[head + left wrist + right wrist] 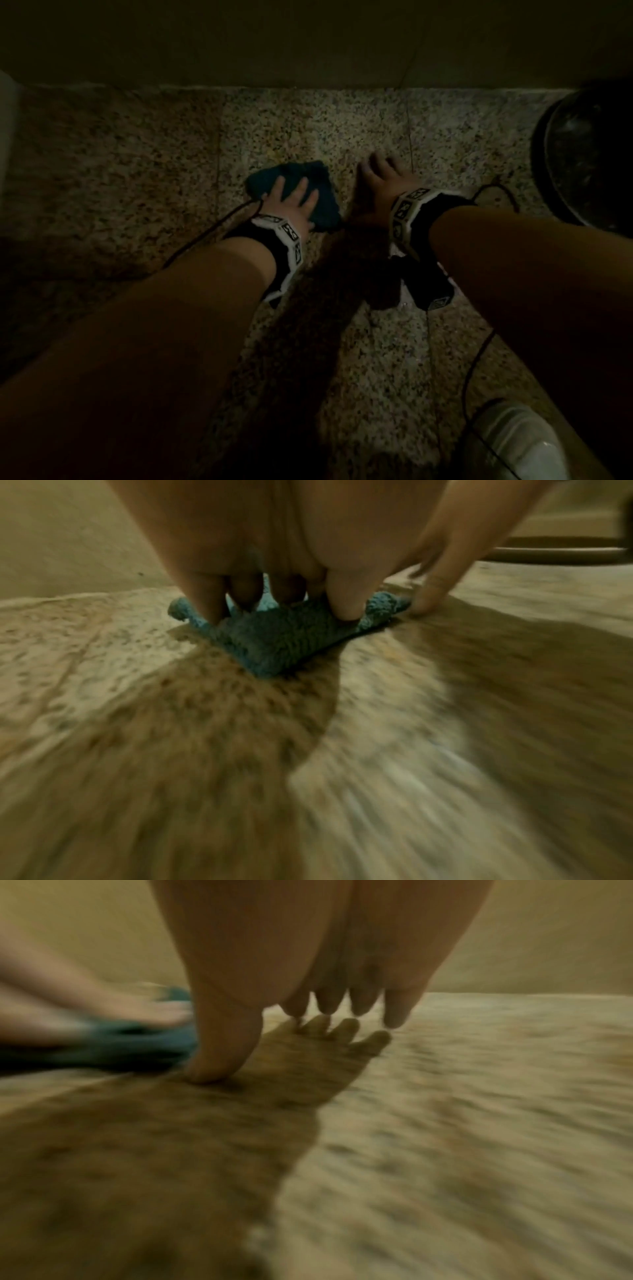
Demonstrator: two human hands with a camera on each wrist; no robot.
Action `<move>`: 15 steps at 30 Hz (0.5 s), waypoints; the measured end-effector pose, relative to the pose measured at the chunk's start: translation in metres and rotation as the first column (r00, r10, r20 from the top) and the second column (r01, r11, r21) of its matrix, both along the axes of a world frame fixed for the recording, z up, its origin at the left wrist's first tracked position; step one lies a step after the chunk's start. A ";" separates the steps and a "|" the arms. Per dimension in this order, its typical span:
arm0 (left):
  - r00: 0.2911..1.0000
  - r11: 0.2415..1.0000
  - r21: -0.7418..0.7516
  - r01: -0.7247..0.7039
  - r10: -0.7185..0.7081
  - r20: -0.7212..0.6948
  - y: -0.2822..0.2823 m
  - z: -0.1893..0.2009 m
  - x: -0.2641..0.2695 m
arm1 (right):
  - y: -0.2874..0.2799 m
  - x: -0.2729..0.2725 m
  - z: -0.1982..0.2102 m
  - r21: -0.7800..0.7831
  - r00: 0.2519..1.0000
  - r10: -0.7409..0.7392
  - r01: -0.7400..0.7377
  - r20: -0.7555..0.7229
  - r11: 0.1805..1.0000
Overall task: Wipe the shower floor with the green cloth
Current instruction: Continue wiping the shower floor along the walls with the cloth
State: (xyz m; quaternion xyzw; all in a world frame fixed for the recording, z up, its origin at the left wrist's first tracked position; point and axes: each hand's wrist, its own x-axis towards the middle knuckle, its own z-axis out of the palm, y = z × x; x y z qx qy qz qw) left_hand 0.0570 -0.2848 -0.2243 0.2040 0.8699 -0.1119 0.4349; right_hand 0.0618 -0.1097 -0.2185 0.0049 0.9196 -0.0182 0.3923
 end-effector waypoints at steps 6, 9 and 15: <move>1.000 1.000 -0.009 0.025 -0.025 -0.008 -0.002 0.000 0.009 | 0.020 0.010 -0.001 0.053 0.999 -0.011 0.008 0.050 0.999; 0.999 1.000 0.000 0.032 -0.032 -0.024 0.001 0.000 -0.001 | 0.021 0.009 -0.003 0.044 0.999 0.001 -0.003 0.050 0.999; 0.996 0.999 0.031 0.036 -0.034 -0.078 0.030 -0.006 -0.055 | 0.026 0.011 -0.007 0.000 0.998 0.008 -0.008 0.063 1.000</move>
